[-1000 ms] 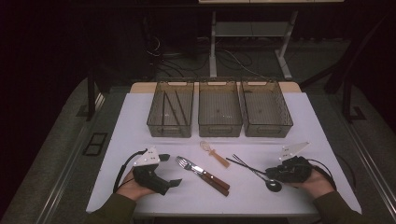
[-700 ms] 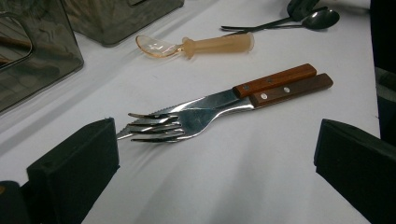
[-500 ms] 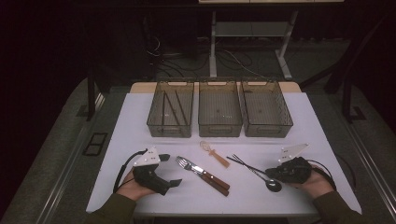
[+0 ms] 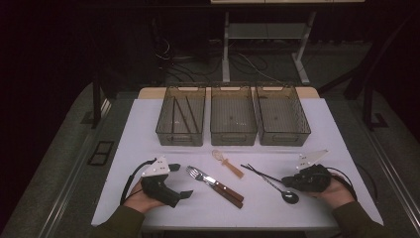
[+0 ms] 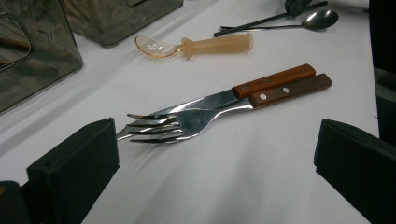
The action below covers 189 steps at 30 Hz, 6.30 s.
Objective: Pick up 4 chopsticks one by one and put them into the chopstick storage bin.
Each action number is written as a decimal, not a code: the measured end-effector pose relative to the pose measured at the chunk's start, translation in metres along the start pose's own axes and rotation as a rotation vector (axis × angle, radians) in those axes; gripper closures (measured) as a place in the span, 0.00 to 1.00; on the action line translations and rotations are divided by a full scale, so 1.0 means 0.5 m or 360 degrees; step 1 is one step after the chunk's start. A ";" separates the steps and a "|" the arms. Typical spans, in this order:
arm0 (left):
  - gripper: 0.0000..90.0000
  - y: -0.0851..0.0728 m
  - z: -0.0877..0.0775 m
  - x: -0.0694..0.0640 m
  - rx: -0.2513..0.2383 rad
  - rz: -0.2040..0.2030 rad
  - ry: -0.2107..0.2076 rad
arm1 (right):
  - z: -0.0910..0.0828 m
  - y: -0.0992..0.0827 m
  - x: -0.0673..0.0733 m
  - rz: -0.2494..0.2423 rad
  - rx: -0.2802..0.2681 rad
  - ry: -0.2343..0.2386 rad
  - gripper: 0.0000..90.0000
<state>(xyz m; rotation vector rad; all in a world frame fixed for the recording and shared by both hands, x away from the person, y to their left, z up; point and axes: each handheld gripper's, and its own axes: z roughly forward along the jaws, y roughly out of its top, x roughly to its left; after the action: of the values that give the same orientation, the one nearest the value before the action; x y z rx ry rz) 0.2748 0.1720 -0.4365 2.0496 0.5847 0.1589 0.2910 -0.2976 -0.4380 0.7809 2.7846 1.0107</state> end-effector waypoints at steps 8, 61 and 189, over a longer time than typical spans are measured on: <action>0.00 0.000 0.000 0.000 0.0000 0.0000 0.0001 | -0.011 0.004 -0.001 0.0009 -0.0048 -0.0007 0.96; 0.00 0.001 0.002 -0.001 -0.0001 0.0008 -0.0014 | -0.026 0.167 -0.009 0.0062 -0.0432 0.0028 0.95; 0.00 0.005 -0.004 -0.004 -0.0081 -0.0023 -0.0057 | 0.242 0.611 -0.045 0.0310 -0.0267 -0.0168 0.43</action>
<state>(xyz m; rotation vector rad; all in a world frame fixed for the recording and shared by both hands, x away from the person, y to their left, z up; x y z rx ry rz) 0.2732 0.1717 -0.4328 1.9945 0.5679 0.1267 0.4729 -0.0390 -0.3457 1.0632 2.5343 1.1781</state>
